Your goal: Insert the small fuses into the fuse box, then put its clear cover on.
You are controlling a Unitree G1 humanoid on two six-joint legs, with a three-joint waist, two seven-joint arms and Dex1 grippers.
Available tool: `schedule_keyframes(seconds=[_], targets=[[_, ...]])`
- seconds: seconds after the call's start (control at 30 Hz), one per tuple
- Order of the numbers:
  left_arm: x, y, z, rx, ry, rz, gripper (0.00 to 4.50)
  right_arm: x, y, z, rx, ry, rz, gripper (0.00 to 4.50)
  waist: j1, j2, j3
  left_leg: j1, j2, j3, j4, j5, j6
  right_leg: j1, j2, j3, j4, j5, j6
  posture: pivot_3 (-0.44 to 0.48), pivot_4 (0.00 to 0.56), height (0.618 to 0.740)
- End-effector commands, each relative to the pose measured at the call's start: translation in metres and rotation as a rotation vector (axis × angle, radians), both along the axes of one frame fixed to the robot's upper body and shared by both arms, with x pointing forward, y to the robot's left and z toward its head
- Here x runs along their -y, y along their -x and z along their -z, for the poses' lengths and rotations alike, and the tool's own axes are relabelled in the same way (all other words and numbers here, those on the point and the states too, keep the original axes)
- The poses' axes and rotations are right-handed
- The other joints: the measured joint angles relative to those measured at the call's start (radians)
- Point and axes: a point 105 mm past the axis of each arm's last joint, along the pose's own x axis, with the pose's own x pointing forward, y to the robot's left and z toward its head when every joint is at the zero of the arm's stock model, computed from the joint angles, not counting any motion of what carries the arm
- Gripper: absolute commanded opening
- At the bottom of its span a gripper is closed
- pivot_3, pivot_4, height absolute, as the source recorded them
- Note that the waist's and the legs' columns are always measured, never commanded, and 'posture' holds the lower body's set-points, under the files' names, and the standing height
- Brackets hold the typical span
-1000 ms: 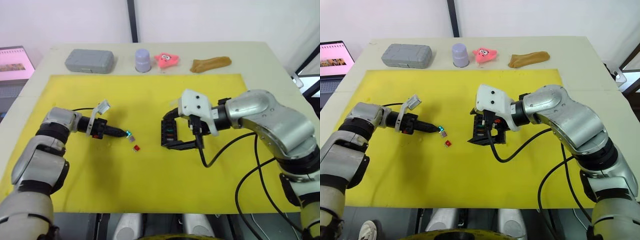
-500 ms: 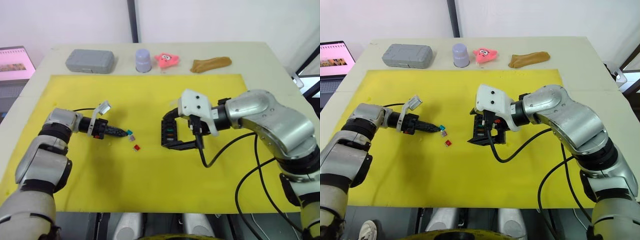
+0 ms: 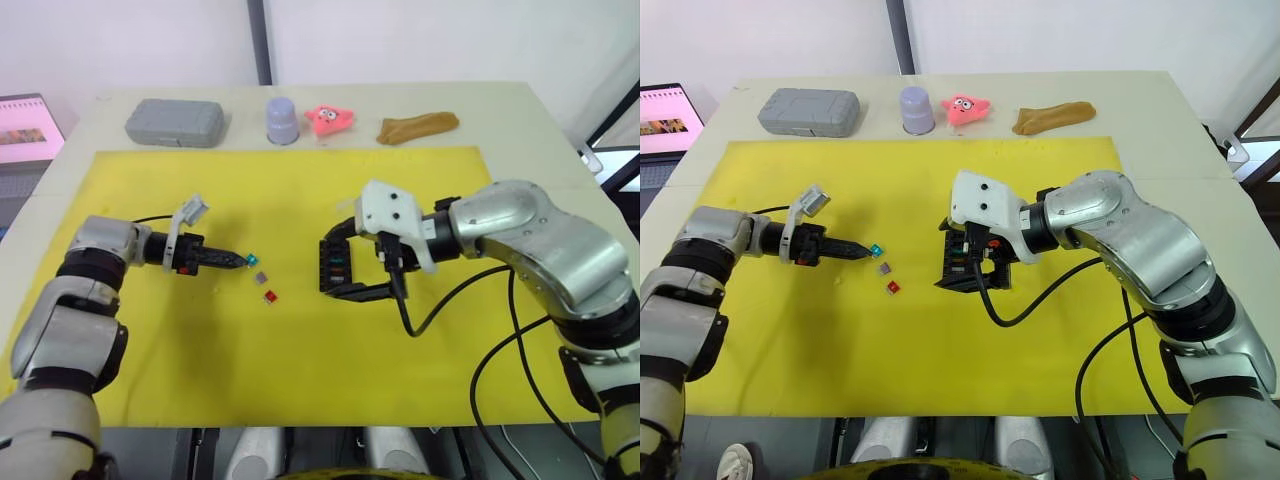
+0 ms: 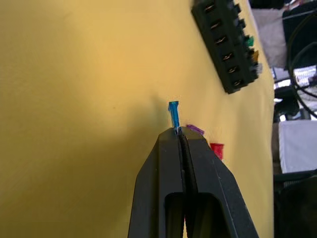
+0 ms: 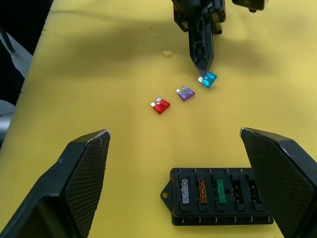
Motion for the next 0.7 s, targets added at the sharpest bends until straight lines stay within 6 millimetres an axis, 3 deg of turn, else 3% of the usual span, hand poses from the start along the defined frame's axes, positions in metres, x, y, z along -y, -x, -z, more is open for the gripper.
schedule_keyframes(seconds=[0.03, 0.53, 0.7], targets=[[-0.002, 0.0, -0.019, 0.05, 0.046, 0.0, 0.07, -0.005, 0.005, -0.006, 0.04, -0.01, -0.037, 4.5, 0.001, 0.0, 0.0, 0.0, 0.0, 0.0, 0.0, 0.0, 0.0, 0.0, 0.0, 0.0, 0.0, 0.0, 0.0, 0.0, 0.15, 0.74], [0.01, 0.013, -0.039, 0.077, 0.125, 0.056, 0.07, -0.003, 0.006, -0.002, -0.032, -0.028, -0.021, 4.5, -0.011, 0.0, 0.0, 0.0, 0.0, 0.0, 0.0, 0.0, 0.0, 0.0, 0.0, 0.0, 0.0, 0.0, 0.0, 0.0, 0.15, 0.74], [0.008, 0.015, -0.03, 0.076, 0.096, 0.047, 0.07, -0.002, 0.005, 0.001, -0.05, -0.025, -0.007, 4.5, -0.016, 0.0, 0.0, 0.0, 0.0, 0.0, 0.0, 0.0, 0.0, 0.0, 0.0, 0.0, 0.0, 0.0, 0.0, 0.0, 0.15, 0.74]])
